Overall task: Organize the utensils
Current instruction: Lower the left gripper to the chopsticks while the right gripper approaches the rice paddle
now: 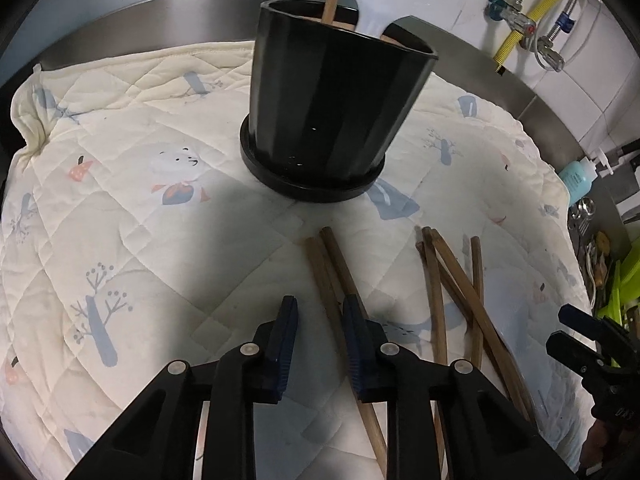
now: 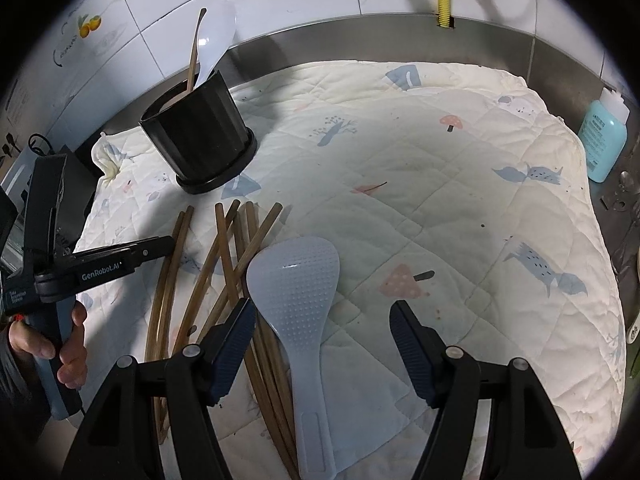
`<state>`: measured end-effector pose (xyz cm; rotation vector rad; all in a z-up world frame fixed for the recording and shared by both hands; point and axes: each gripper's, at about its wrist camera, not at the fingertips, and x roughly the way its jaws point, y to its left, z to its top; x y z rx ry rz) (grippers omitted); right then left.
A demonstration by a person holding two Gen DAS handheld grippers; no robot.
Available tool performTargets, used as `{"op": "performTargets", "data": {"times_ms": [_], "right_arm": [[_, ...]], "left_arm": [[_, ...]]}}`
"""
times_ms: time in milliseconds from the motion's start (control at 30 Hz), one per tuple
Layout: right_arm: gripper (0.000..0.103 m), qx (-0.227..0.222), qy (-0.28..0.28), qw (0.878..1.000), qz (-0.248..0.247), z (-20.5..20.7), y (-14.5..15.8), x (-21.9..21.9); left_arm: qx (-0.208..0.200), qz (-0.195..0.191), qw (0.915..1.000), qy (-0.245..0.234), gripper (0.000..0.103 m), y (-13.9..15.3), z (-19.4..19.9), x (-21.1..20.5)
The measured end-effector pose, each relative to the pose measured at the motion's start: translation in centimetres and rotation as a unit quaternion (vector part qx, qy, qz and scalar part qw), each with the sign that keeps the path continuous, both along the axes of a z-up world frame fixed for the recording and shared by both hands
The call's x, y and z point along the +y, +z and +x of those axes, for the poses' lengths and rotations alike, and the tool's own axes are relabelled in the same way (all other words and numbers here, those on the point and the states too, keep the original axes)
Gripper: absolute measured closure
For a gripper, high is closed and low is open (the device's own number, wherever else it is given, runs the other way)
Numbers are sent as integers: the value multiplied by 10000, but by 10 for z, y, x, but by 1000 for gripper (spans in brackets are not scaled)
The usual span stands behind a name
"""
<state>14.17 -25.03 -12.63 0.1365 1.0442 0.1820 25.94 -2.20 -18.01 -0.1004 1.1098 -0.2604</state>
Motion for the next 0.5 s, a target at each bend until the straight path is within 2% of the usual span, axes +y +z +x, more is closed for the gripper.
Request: {"op": "performTargets", "data": {"times_ms": [267, 500], "right_arm": [[27, -18, 121, 9999, -100, 3, 0, 5], [27, 34, 195, 9997, -136, 3, -2, 7]], "left_arm": [[-4, 171, 9999, -28, 79, -1, 2, -5], [-147, 646, 9978, -77, 79, -3, 16, -22]]}}
